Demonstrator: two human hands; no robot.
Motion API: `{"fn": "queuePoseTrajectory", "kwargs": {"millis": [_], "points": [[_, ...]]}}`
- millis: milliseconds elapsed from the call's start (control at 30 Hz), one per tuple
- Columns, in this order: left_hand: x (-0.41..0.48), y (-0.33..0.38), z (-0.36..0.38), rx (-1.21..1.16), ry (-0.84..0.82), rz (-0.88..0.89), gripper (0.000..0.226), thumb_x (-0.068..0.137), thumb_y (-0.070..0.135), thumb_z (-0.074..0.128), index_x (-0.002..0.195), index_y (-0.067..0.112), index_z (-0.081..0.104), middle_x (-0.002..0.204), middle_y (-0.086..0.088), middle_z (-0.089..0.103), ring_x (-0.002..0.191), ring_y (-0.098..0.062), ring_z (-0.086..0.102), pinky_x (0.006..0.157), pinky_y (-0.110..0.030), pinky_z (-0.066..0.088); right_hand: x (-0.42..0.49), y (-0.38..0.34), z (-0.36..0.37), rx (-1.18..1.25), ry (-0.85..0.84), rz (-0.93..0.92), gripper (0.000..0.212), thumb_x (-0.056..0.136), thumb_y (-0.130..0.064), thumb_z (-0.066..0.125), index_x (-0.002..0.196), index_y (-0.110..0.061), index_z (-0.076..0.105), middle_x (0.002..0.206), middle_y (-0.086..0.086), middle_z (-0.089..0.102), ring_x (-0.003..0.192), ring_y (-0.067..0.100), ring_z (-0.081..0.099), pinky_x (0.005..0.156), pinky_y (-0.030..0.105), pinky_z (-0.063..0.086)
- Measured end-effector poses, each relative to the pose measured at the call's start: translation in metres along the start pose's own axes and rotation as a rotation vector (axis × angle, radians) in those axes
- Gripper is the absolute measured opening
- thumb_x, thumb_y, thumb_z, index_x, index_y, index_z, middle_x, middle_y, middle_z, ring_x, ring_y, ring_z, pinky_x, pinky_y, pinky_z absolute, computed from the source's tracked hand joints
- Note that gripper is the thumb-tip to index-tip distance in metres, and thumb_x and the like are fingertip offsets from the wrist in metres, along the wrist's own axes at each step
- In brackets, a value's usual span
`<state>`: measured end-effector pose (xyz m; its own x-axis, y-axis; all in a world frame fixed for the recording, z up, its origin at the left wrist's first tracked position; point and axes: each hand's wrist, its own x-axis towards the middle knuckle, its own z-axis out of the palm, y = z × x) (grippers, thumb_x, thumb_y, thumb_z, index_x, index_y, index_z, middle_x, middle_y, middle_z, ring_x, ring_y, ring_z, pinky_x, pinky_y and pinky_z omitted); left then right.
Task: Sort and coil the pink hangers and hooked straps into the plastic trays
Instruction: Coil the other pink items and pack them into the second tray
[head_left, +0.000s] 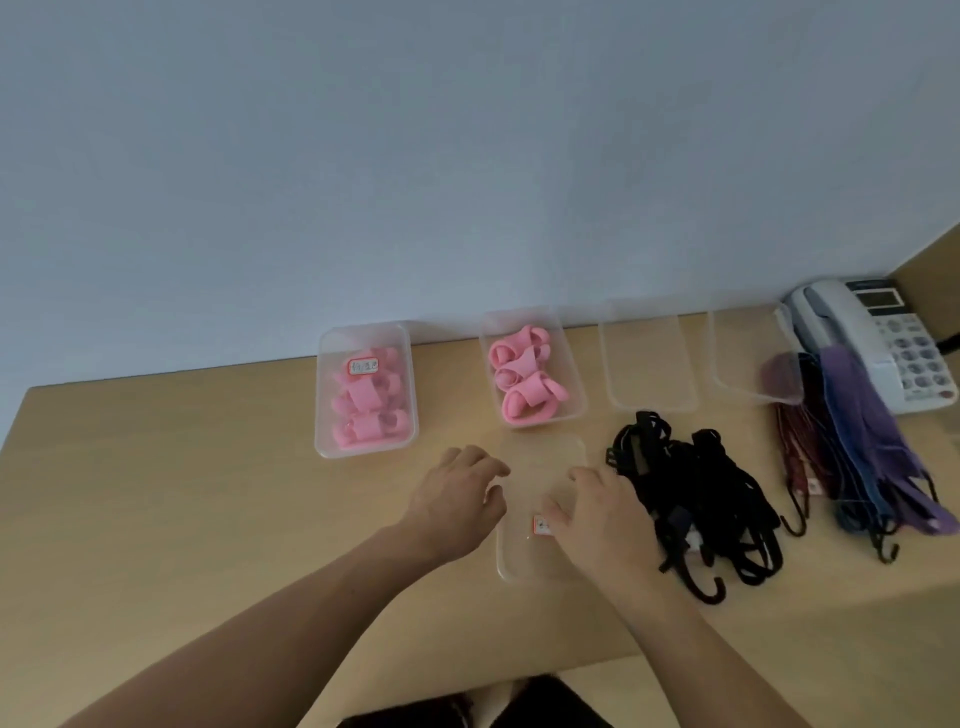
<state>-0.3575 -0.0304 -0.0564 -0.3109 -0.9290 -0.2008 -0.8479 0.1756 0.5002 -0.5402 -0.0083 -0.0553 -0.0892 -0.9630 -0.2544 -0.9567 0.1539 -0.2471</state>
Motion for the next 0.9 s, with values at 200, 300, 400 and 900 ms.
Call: {"fn": "queuePoseTrajectory", "kwargs": {"millis": [200,300,400,900], "points": [[-0.004,-0.004,0.002,-0.035,-0.029,-0.052,0.036,0.096,0.028,0.048,0.130,0.025,0.058,0.130,0.003,0.053,0.122,-0.018,0.046,0.098,-0.030,0.040,-0.003,-0.019,0.012,-0.080,-0.064,0.221,0.085,0.070,-0.074,0.059,0.120,-0.007,0.044,0.121,0.009,0.050,0.106,0.026,0.053,0.070,0.034,0.043],[-0.004,-0.005,0.001,-0.055,-0.049,-0.088,0.036,0.095,0.029,0.048,0.129,0.024,0.058,0.129,0.001,0.054,0.121,-0.020,0.048,0.096,-0.035,0.044,0.000,-0.025,0.014,-0.123,-0.103,0.289,0.086,0.067,-0.070,0.065,0.118,-0.005,0.042,0.119,0.011,0.048,0.104,0.026,0.052,0.067,0.033,0.041],[-0.004,-0.007,0.000,-0.065,-0.061,-0.121,0.038,0.093,0.030,0.049,0.130,0.024,0.057,0.126,0.000,0.055,0.118,-0.021,0.051,0.094,-0.035,0.046,0.003,-0.024,0.014,-0.078,-0.128,0.348,0.094,0.060,-0.071,0.071,0.119,-0.005,0.041,0.118,0.012,0.048,0.104,0.027,0.053,0.067,0.032,0.039],[-0.004,-0.011,0.003,-0.060,-0.102,-0.192,0.047,0.092,0.036,0.050,0.136,0.019,0.050,0.125,-0.002,0.057,0.117,-0.023,0.054,0.096,-0.034,0.045,0.006,-0.024,0.014,0.047,-0.156,0.521,0.108,0.046,-0.066,0.082,0.127,-0.008,0.041,0.124,0.010,0.042,0.113,0.028,0.048,0.085,0.038,0.047]]}}
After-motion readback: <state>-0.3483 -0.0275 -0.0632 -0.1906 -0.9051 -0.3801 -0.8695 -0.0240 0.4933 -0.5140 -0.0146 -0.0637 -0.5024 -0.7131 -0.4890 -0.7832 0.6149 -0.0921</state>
